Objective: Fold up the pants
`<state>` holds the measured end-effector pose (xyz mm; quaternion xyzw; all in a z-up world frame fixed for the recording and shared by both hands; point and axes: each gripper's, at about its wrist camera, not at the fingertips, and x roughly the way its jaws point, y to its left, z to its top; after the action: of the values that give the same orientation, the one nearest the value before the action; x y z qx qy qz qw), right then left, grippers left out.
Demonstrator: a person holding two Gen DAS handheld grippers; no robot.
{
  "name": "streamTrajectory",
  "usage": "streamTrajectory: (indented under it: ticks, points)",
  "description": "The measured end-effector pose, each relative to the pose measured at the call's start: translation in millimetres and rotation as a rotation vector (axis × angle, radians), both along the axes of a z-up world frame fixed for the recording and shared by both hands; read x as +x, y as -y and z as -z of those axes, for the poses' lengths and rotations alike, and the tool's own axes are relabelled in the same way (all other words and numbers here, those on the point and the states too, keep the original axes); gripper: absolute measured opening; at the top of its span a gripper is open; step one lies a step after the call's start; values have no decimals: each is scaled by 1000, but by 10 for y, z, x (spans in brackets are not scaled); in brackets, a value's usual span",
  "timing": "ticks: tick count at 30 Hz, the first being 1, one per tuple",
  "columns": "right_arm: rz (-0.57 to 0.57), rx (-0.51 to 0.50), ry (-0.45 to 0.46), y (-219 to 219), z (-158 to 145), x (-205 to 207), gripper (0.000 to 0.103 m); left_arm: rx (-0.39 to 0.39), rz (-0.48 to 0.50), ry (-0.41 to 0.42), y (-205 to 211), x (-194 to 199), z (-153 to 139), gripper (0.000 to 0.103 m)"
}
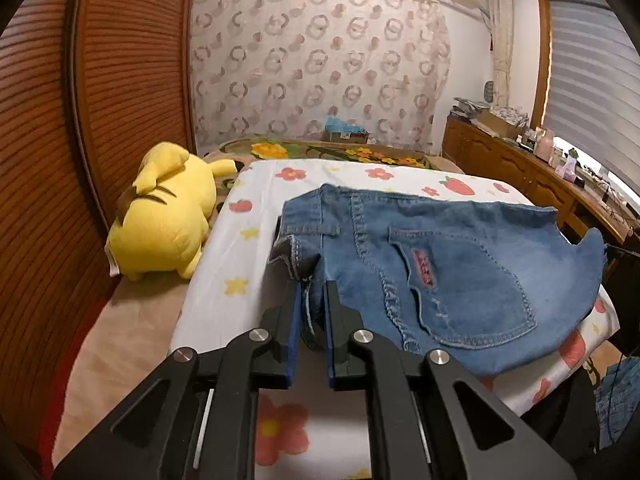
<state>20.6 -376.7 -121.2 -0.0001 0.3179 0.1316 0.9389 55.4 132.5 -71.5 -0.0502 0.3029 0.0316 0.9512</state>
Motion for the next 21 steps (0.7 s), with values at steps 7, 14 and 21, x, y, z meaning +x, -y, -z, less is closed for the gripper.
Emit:
streamTrajectory:
  ticks: [7, 14, 21]
  points:
    - [7, 33, -19, 66, -52, -9, 5, 27, -8, -26, -14, -115, 80, 18]
    - [9, 40, -19, 21, -10, -114, 5, 68, -9, -5, 28, -229, -32, 32]
    - [27, 56, 27, -6, -123, -160, 8, 49, 60, -10, 183, -142, -56, 50]
